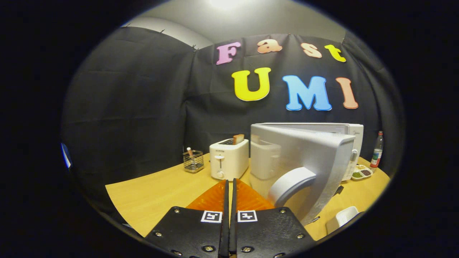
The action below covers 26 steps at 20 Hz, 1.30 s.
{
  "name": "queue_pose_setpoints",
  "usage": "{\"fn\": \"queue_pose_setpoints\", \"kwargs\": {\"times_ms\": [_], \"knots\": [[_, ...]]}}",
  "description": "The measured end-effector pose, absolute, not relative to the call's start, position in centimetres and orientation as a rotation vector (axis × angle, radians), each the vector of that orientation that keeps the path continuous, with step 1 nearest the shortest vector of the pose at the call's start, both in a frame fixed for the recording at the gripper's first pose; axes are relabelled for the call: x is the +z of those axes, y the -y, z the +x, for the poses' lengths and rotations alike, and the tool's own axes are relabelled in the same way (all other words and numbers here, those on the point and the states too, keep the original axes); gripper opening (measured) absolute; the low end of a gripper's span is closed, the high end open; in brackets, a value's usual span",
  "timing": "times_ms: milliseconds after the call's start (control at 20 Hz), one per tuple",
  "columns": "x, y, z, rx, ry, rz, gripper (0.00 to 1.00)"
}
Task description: Open the microwave, put the food inside, and close the microwave door.
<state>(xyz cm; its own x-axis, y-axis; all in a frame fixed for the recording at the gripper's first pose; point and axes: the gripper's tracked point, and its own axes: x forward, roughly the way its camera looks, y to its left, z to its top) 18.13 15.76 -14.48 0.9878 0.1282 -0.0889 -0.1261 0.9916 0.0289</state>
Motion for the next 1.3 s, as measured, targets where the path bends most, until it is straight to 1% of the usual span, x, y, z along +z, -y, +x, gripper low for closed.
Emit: {"fn": "queue_pose_setpoints", "kwargs": {"times_ms": [250,550,1000,1250,1300], "knots": [[-13.6,-6.0,21.7,-0.051,-0.112,-0.017,0.02],[-13.9,1.8,27.8,-0.191,-0.161,-0.034,0.02],[-14.9,7.8,34.1,-0.333,-0.168,-0.036,0.02],[-14.9,8.0,35.0,-0.364,-0.141,-0.122,0.03],[-15.4,8.7,36.1,-0.371,-0.139,-0.123,0.02]]}}
